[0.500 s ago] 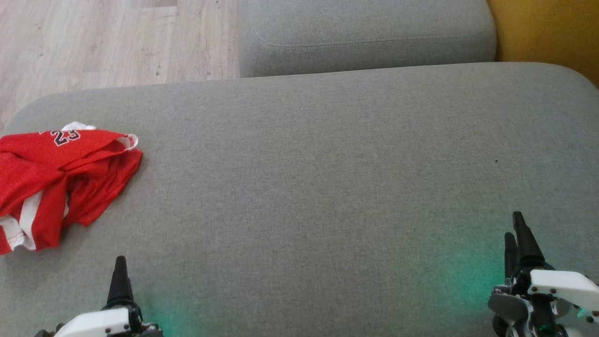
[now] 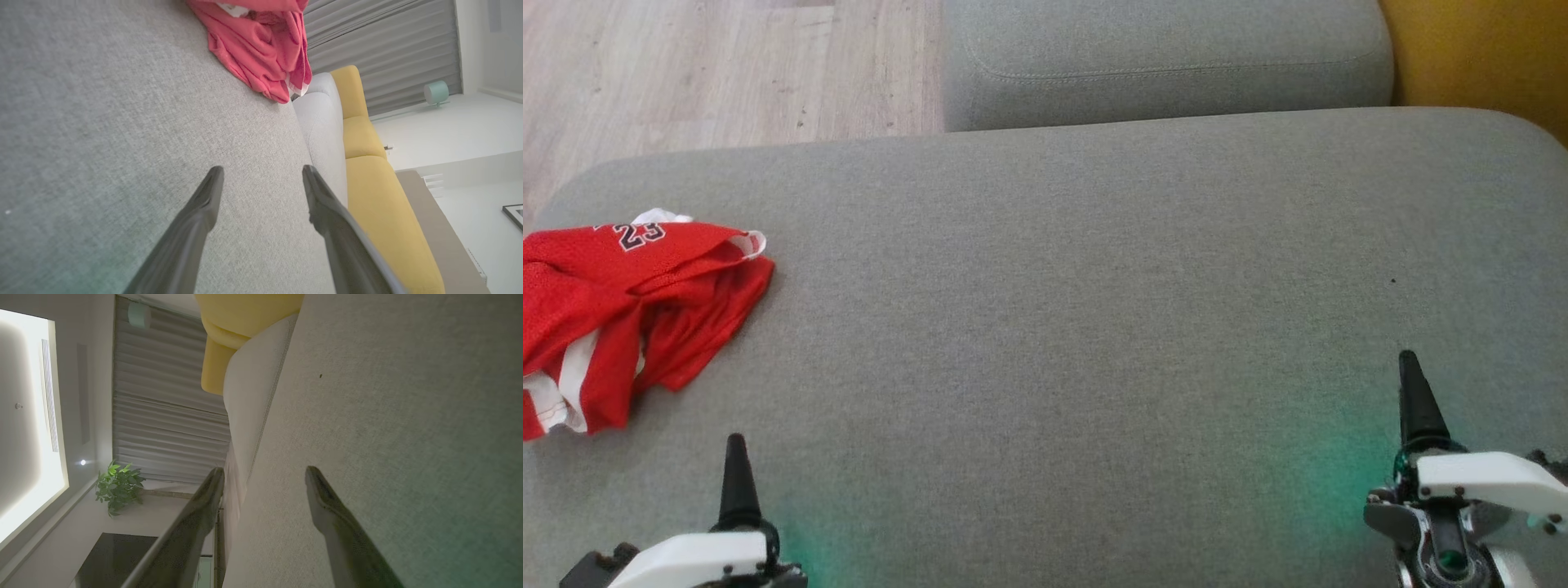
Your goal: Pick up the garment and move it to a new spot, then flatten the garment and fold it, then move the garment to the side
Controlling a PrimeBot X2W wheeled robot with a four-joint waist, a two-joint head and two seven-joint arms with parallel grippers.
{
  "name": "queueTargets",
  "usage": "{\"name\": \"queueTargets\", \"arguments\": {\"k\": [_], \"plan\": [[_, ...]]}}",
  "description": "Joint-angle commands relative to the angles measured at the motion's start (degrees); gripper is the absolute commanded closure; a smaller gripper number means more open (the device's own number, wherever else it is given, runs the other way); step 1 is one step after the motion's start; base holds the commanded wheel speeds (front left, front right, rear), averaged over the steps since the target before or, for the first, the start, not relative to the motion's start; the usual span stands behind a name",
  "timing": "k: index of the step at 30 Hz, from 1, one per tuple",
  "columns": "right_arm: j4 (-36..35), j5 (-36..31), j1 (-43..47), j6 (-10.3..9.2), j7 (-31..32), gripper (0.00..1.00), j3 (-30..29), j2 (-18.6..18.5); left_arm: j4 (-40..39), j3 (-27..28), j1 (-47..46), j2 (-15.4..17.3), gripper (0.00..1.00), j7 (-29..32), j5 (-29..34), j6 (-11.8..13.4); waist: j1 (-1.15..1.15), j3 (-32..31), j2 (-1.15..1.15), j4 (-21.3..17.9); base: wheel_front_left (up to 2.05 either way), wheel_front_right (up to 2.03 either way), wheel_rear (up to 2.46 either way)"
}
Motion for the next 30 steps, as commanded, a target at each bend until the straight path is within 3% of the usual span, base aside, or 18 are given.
{"name": "queueTargets", "arguments": {"k": [1, 30], "plan": [[-2.11, -2.01, -3.17, -0.01, -0.84, 0.00, 0.78, -0.91, -2.14, 0.07, -3.08, 0.88, 0.00, -0.69, 2.14, -0.11, 0.00, 0.01, 0.00, 0.02, 0.00, 0.00, 0.00], [0.38, -23.97, -6.46, -0.02, -5.57, 0.00, 5.24, -1.10, -2.15, -2.66, -4.96, 2.94, 0.00, -5.45, 24.89, 2.62, 0.00, 0.79, 0.00, 0.30, 0.00, 0.00, 0.00]]}}
